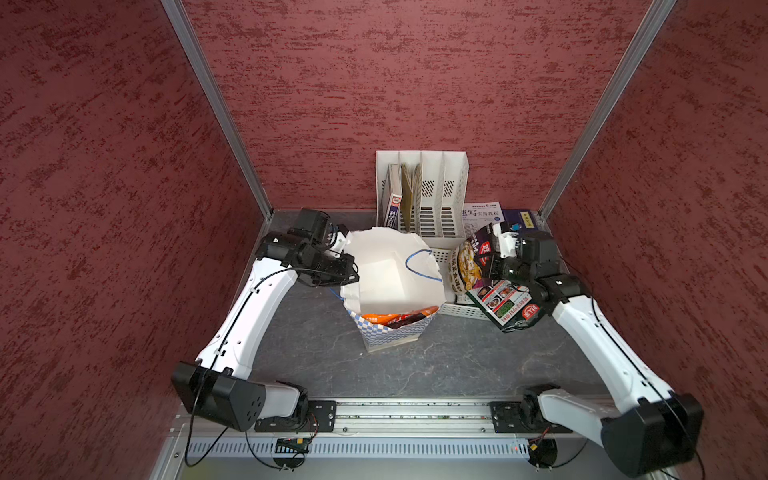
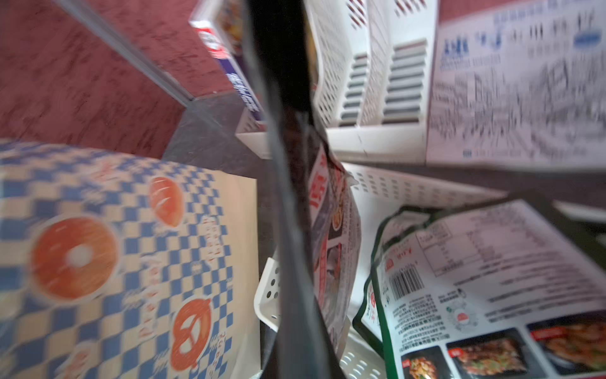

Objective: Place the condiment packets inside the bag
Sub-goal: Pick up the condiment packet from the storage box, then place the condiment packet in the paper bag.

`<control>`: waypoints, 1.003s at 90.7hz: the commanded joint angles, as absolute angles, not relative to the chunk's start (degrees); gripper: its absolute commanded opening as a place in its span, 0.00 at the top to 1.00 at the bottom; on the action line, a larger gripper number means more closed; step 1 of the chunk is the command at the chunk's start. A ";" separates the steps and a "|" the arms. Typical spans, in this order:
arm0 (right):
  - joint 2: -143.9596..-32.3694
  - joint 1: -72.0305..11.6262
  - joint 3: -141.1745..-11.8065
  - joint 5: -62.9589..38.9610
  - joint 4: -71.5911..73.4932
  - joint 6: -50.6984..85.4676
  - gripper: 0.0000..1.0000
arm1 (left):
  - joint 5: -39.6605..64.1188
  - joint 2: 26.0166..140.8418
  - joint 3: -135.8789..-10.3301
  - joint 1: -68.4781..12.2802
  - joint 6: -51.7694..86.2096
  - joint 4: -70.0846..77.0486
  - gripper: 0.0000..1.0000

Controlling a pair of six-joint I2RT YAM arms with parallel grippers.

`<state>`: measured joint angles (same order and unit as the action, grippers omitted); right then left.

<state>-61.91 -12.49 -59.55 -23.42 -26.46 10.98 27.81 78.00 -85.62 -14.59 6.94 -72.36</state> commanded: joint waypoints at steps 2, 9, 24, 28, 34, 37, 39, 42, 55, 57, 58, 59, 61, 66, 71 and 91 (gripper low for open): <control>-55.19 -15.87 -66.83 -29.81 -24.47 -6.63 1.00 | 27.93 78.04 -87.41 -14.93 5.27 -70.43 1.00; -53.59 -18.23 -72.34 -31.16 -25.27 -13.78 1.00 | 27.90 78.12 -87.45 -15.64 4.97 -70.40 1.00; -57.42 -25.15 -86.50 -31.66 -25.92 -24.71 1.00 | 27.56 78.27 -87.69 -17.56 4.34 -70.45 1.00; -59.94 -26.79 -90.74 -31.65 -26.54 -26.85 1.00 | 27.34 78.29 -87.78 -17.76 4.31 -70.61 1.00; -63.63 -29.82 -96.30 -30.69 -27.51 -29.37 1.00 | 27.21 78.21 -87.80 -17.97 4.28 -70.69 1.00; -65.94 -31.78 -99.07 -30.17 -28.23 -30.52 1.00 | 27.10 78.11 -87.76 -18.01 4.24 -70.74 1.00; -67.46 -32.64 -100.84 -30.04 -28.77 -31.30 1.00 | 27.01 78.13 -87.73 -17.97 4.27 -70.75 1.00; -69.42 -34.36 -102.69 -29.76 -29.36 -32.22 1.00 | 26.99 78.13 -87.69 -18.02 4.22 -70.73 1.00; -74.88 -39.85 -105.25 -28.59 -29.47 -34.76 1.00 | 26.81 78.05 -87.50 -18.08 4.22 -70.94 1.00; -75.30 -40.42 -105.02 -28.17 -29.52 -34.90 1.00 | 26.78 78.05 -87.57 -18.10 4.22 -71.00 1.00; -75.53 -40.64 -104.85 -27.97 -29.61 -34.94 1.00 | 26.80 78.05 -87.56 -18.10 4.26 -70.96 1.00; -75.78 -40.84 -104.63 -27.70 -29.75 -35.01 1.00 | 26.80 78.00 -87.59 -18.10 4.24 -70.94 1.00; -76.18 -41.24 -104.23 -27.16 -29.98 -35.29 1.00 | 26.81 77.95 -87.55 -18.11 4.22 -70.98 1.00; -76.36 -41.70 -103.03 -26.05 -31.26 -35.66 1.00 | 26.74 77.76 -87.62 -18.11 4.19 -71.06 1.00; -75.40 -41.75 -100.63 -24.60 -31.70 -35.44 1.00 | 26.52 77.59 -87.55 -18.08 4.15 -71.10 1.00; -67.04 -41.73 -89.69 -17.95 -34.74 -38.52 1.00 | 25.82 77.79 -87.58 -18.06 4.05 -71.02 1.00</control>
<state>-72.88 -41.47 -90.26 -22.61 -36.29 -35.92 26.26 78.02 -85.95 -17.76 5.21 -71.99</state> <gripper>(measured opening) 0.056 0.054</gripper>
